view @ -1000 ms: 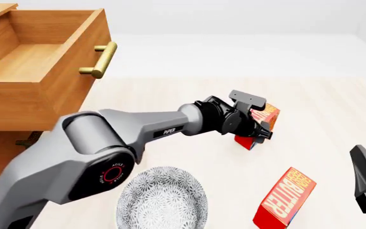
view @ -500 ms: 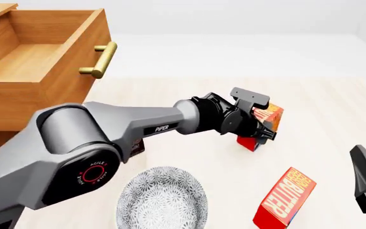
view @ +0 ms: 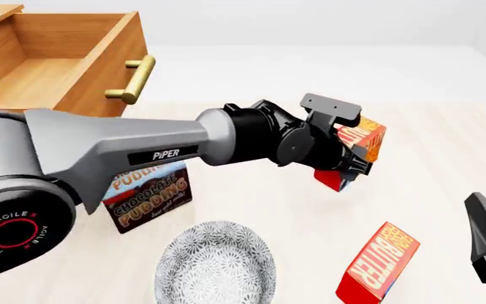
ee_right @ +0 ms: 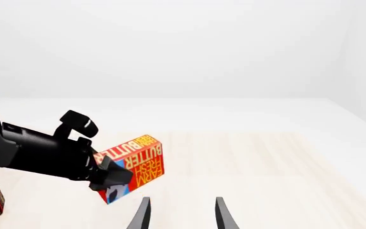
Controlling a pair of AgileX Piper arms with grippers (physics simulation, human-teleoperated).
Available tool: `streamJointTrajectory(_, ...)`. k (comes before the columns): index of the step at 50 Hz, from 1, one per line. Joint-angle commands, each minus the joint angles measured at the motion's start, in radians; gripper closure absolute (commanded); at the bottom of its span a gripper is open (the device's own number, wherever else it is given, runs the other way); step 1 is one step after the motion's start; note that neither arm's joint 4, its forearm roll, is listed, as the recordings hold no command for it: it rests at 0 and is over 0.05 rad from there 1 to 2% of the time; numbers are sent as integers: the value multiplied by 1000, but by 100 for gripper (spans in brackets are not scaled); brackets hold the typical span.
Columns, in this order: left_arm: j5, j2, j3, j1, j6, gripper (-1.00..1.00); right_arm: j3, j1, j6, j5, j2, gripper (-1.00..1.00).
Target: Put the butter at the front in the top drawer of the cabinet and close it.
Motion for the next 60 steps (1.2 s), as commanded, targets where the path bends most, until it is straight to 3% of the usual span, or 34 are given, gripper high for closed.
streamJointTrajectory(1, 16, -153, 64, 10, 46, 100, 1, 0, -1, 0, 0, -100)
streamJointTrajectory(13, 66, -281, 107, 36, 58, 100, 1, 0, 0, -1, -1, -100)
streamJointTrajectory(31, 268, -404, 25, 124, 112, 100, 1, 0, -1, 0, 0, -100)
streamJointTrajectory(60, 516, -597, -54, 379, 178, 100, 1, 0, 0, 0, -1, -100)
